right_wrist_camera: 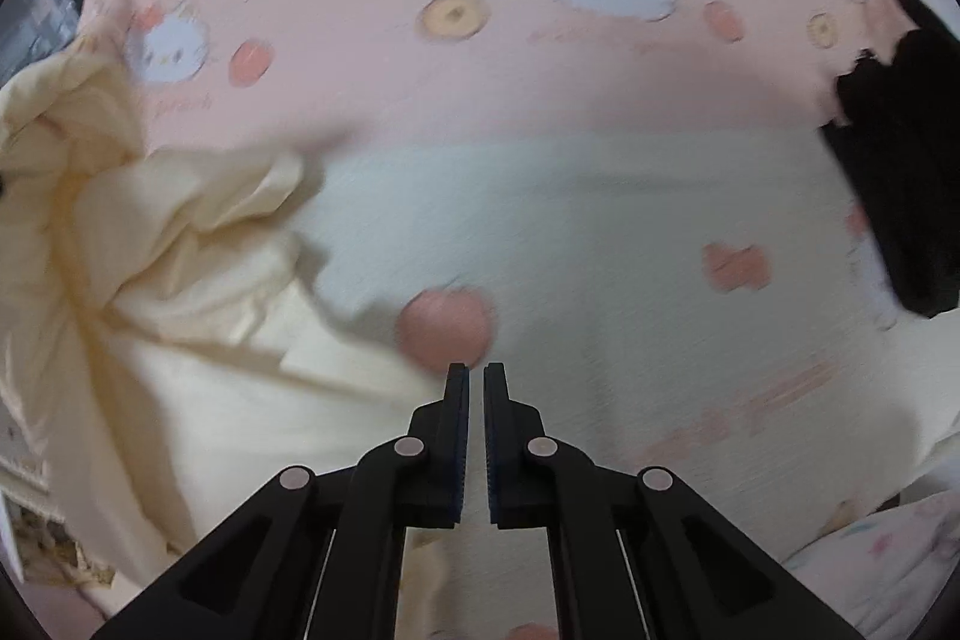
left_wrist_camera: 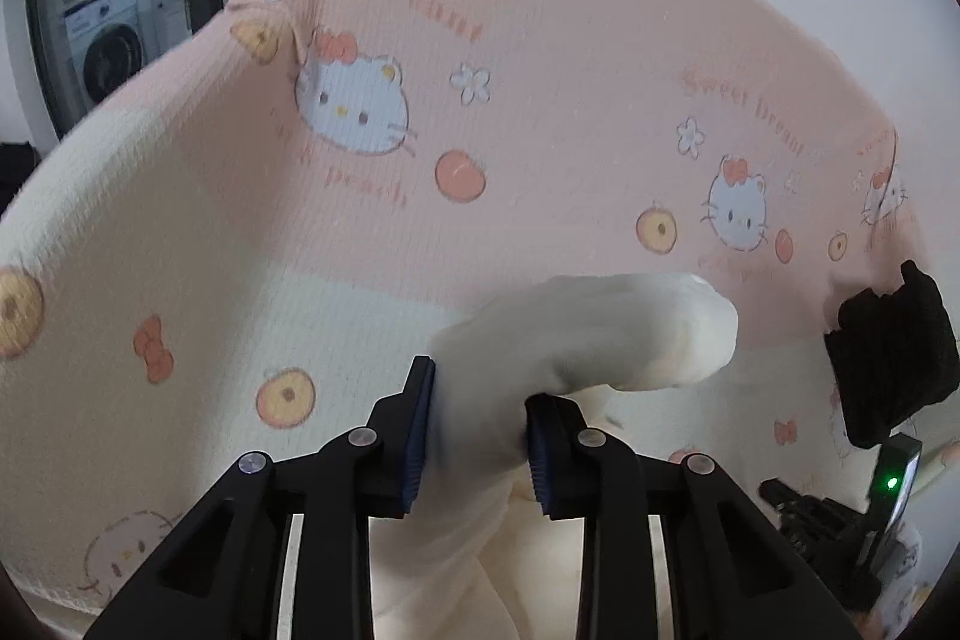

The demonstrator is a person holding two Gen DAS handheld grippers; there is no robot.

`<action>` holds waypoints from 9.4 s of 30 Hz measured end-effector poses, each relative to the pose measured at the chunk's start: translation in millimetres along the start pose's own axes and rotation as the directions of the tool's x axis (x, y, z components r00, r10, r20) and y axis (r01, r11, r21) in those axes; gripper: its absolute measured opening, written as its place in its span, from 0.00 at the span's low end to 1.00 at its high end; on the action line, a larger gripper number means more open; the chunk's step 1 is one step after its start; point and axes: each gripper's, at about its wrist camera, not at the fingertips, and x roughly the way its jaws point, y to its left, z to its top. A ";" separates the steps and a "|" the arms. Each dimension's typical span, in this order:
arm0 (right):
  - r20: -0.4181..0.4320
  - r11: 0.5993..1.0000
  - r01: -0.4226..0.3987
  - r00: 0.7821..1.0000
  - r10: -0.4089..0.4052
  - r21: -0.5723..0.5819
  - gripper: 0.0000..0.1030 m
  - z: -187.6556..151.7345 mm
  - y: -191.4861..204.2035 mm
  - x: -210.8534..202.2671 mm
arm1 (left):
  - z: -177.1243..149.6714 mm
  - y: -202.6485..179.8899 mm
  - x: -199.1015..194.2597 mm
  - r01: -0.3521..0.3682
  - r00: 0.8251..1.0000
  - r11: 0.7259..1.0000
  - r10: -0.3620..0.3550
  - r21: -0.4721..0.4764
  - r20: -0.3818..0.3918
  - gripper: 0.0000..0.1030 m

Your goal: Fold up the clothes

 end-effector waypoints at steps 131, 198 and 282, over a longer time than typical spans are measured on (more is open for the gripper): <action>0.265 0.928 0.367 0.902 -0.341 -0.055 0.06 76.9 -15.3 -64.4 | 68.0 -41.2 -75.0 0.548 0.820 0.836 -0.540 0.007 0.190 0.28; -0.084 0.998 -0.032 0.996 0.036 0.047 0.68 -37.0 -1.9 -14.2 | -64.7 -105.1 25.2 0.057 0.983 0.940 0.006 0.336 -0.182 0.79; 0.084 0.944 0.242 0.960 -0.266 0.222 0.01 41.5 -70.9 -5.4 | -40.0 7.7 -2.8 -0.201 0.979 0.977 0.204 0.072 -0.027 0.21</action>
